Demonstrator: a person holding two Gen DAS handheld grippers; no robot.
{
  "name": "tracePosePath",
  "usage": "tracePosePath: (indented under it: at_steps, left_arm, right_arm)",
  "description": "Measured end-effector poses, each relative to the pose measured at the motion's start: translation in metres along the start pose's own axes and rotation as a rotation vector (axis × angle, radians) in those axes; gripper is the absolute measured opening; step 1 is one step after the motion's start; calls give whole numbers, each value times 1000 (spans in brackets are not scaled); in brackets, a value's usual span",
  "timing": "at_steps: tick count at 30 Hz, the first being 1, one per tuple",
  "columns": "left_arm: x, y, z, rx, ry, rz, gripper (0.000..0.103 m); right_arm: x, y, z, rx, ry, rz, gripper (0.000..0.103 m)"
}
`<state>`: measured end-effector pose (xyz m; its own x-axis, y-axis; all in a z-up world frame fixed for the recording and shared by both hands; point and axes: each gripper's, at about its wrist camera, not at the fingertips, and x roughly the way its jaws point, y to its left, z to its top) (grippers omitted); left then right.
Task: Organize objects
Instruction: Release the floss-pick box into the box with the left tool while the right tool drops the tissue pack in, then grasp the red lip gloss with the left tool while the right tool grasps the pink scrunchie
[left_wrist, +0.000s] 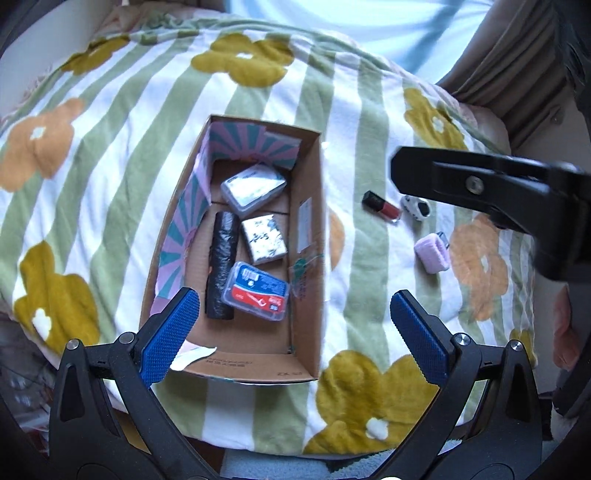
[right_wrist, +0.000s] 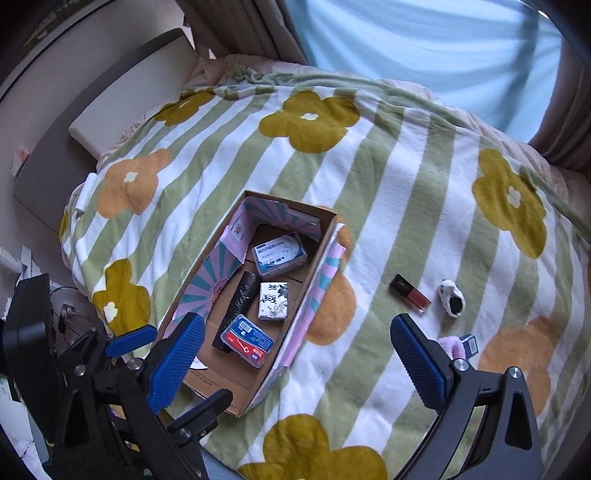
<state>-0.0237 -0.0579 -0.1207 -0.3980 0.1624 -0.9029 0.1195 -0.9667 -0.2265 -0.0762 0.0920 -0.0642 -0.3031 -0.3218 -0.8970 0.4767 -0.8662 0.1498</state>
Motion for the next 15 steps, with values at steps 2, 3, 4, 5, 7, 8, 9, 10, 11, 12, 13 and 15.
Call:
tracePosePath:
  at_steps: [2, 3, 4, 5, 7, 8, 9, 10, 11, 12, 13, 15]
  left_arm:
    - [-6, -12, 2, 20, -10, -3, 103]
    - [-13, -19, 6, 32, -14, -4, 103]
    - [-16, -25, 8, 46, -18, -5, 103]
    - [-19, -34, 11, 57, -21, -4, 103]
    - [-24, -49, 15, 81, -32, 3, 103]
    - [-27, -56, 16, 90, -41, 10, 103]
    - [-28, -63, 18, 99, -46, 10, 103]
    - [-29, -69, 19, 106, -47, 7, 103]
    - [-29, -75, 21, 112, -49, 5, 103]
    - [-30, -81, 22, 119, -51, 0, 103]
    - [-31, -87, 23, 127, -54, -4, 103]
    - [-32, -98, 24, 148, -61, -9, 103]
  right_arm:
    - [-14, -15, -9, 32, -13, -30, 100]
    - [-21, -24, -14, 52, -21, -47, 100]
    - [-27, -33, -19, 72, -29, -60, 100]
    - [-33, -42, -24, 95, -39, -77, 100]
    - [-45, -59, -35, 136, -62, -117, 100]
    - [-52, -68, -41, 159, -77, -137, 100]
    - [-57, -77, -47, 179, -90, -148, 100]
    - [-63, -85, -53, 199, -103, -158, 100]
    - [-68, -92, -58, 216, -111, -170, 100]
    - [-72, -98, -63, 234, -116, -183, 100]
    - [-75, -105, -67, 253, -119, -190, 100]
    - [-79, -116, -75, 295, -123, -191, 100]
